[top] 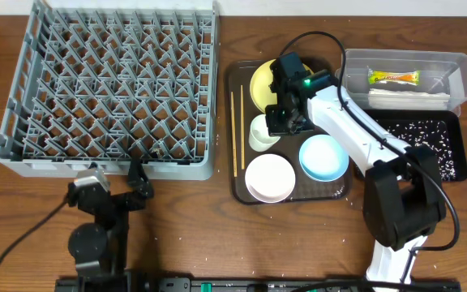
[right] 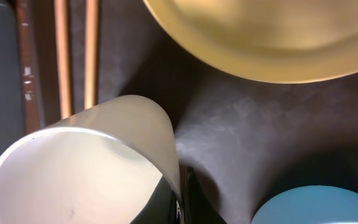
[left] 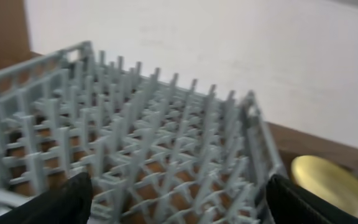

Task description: Sort waste into correct bins and load items into the dishwasher

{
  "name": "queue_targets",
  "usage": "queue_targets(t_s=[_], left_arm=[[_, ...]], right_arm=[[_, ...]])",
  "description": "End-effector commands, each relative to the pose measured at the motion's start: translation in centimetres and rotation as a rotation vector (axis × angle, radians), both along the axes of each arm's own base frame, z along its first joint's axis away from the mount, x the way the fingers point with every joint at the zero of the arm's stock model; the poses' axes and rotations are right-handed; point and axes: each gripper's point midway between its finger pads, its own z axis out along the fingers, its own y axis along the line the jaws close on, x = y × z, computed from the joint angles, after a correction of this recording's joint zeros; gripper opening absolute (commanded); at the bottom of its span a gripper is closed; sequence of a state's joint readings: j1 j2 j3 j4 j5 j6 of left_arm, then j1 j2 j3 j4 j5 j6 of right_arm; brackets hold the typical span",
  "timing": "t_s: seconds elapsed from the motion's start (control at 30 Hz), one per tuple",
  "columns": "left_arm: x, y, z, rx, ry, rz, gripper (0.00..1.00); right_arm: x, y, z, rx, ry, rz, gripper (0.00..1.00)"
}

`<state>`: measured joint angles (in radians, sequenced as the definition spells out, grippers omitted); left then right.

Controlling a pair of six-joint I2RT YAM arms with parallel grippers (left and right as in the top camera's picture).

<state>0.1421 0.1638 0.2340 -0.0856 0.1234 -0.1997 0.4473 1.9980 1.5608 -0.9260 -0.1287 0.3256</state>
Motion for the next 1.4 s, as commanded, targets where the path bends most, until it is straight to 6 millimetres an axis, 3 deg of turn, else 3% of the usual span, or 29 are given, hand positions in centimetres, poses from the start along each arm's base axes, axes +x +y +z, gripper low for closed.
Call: queue_targets(t_s=[0.0,0.17,0.33,0.43,0.53,0.67,0.77,1.03,1.23,1.37], left_arm=[[1.1,-2.1,3.7,-0.082,0.011,-0.123,0.91],[4.2,-4.4,6.1,-0.200,0.137,-0.276,0.90],[7.3,-8.6,7.8,-0.377,0.249,-0.549,0.91],[8.6,-10.8,9.1,-0.496,0.237,-0.724,0.91],[9.0,-12.2,8.8,-0.670,0.312,-0.836,0.90],[9.7,-12.5,7.0,-1.052,0.527,-0.763,0.90],[9.1,-13.2,6.7,-1.192,0.633,-0.770,0.91],[5.7,-15.2,9.0,-0.959,0.598,-1.217,0.90],[6.6,-15.1,6.4,-0.989,0.645,-1.229,0.90],[7.7,-15.0,4.5,-1.040,0.690,-1.203,0.90]], right_arm=[[2.1,0.2,5.9,0.094,-0.121,-0.027,0.01],[3.2,0.2,11.3,0.153,-0.241,-0.034,0.01],[4.1,0.2,14.5,0.262,-0.306,-0.040,0.01],[5.0,1.0,15.5,0.390,-0.311,-0.014,0.01],[5.4,1.9,16.1,0.512,-0.297,0.027,0.01],[5.0,3.9,16.7,0.679,-0.278,0.179,0.01],[4.6,5.1,17.1,0.763,-0.271,0.257,0.01],[2.8,8.7,18.4,1.061,-0.211,0.475,0.01],[1.9,9.4,19.9,1.136,-0.232,0.561,0.01],[1.9,9.6,19.8,1.128,-0.234,0.560,0.01]])
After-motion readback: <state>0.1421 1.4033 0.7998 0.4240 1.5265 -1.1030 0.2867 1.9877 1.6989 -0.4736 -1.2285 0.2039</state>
